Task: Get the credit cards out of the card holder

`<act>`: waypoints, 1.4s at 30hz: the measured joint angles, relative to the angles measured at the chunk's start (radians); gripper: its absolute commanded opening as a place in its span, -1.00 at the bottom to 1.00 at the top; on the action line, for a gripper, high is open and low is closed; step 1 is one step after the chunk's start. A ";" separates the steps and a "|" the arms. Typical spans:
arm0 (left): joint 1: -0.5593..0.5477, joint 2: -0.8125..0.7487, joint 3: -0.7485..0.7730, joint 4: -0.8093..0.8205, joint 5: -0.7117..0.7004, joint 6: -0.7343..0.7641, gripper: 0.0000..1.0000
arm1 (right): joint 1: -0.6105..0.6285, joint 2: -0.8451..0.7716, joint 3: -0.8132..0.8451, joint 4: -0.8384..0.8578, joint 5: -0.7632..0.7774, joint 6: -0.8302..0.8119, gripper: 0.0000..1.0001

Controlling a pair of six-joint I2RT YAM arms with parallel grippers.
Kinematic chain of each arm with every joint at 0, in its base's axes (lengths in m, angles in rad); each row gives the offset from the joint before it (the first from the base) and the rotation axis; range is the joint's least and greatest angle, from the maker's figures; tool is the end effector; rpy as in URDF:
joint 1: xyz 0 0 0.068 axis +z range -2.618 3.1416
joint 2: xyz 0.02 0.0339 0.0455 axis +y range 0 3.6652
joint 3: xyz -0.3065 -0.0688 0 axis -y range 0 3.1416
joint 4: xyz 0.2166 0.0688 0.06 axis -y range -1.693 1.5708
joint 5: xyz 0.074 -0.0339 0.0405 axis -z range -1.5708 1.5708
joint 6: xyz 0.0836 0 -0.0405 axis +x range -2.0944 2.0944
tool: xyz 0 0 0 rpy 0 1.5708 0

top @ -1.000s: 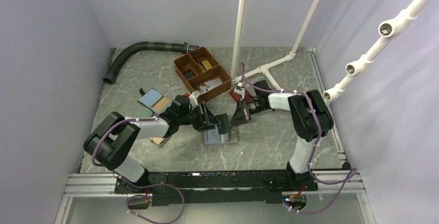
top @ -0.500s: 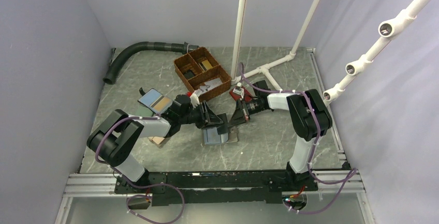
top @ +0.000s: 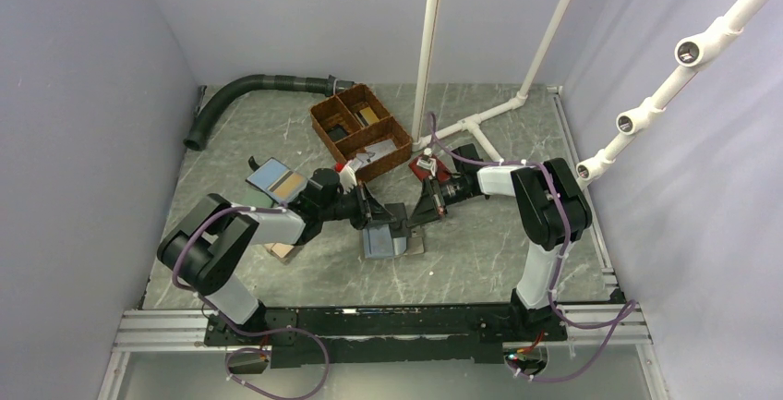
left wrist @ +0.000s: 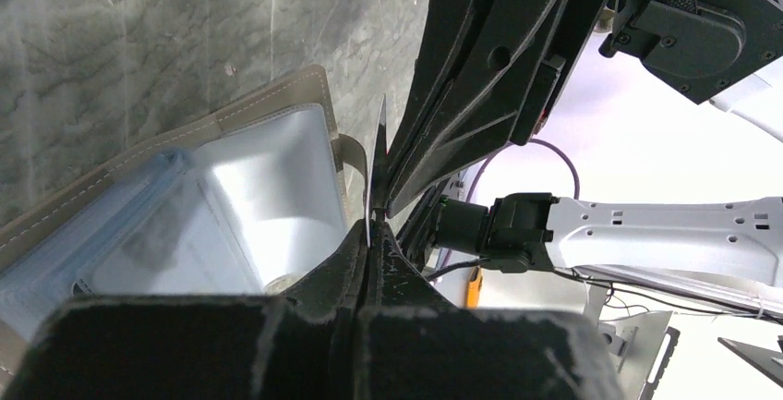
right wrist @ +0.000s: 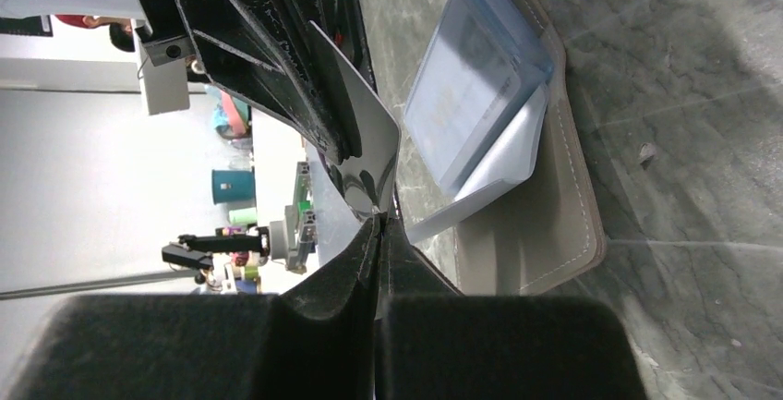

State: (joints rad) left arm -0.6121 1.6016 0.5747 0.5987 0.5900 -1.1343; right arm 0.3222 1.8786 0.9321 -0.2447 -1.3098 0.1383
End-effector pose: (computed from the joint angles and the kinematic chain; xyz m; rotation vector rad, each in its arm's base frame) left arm 0.2379 -0.2239 0.2060 -0.1610 2.3573 -1.5950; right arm 0.2813 0.1791 0.1762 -0.5808 2.3895 1.9256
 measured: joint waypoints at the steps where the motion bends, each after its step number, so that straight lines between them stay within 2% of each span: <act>1: 0.000 0.002 0.000 0.000 0.001 0.000 -1.00 | 0.000 0.000 0.000 -0.002 0.001 -0.002 -1.00; 7: 0.000 0.002 0.003 -0.015 0.008 0.015 -1.00 | 0.003 0.000 0.000 -0.020 0.002 -0.020 -1.00; 19: 0.005 -0.041 0.015 -0.110 0.016 0.064 -1.00 | 0.013 0.000 0.001 -0.047 0.000 -0.064 -0.69; 42: 0.042 -0.125 0.015 -0.225 0.014 0.115 -1.00 | 0.013 0.000 0.017 -0.104 -0.007 -0.139 -0.61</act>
State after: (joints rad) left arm -0.5701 1.4765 0.5900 0.3740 0.6037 -1.0191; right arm 0.3347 1.8790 0.9493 -0.3485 -1.3170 -0.0006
